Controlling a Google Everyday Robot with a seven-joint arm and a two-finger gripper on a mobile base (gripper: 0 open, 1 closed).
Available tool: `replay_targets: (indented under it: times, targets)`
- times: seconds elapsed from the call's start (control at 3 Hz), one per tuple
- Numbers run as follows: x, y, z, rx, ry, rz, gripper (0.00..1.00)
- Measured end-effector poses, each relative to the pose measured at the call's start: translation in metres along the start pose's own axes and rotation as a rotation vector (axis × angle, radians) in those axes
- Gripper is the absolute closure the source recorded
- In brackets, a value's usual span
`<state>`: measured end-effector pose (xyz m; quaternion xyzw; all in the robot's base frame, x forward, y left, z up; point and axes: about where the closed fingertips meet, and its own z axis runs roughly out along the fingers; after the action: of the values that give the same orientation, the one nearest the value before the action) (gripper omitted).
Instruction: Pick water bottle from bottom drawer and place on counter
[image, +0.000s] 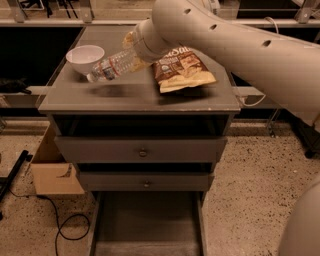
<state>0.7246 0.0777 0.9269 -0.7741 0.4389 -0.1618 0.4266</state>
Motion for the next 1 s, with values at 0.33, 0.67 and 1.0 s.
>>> replay_targets:
  times: [0.33, 0.67, 1.0]
  targets:
    - [0.0186, 0.0059, 0.0060, 0.000, 0.024, 0.034, 1.00]
    - [0.0186, 0.0059, 0.0060, 0.000, 0.024, 0.034, 1.00]
    - [0.0186, 0.0059, 0.0060, 0.000, 0.024, 0.034, 0.85]
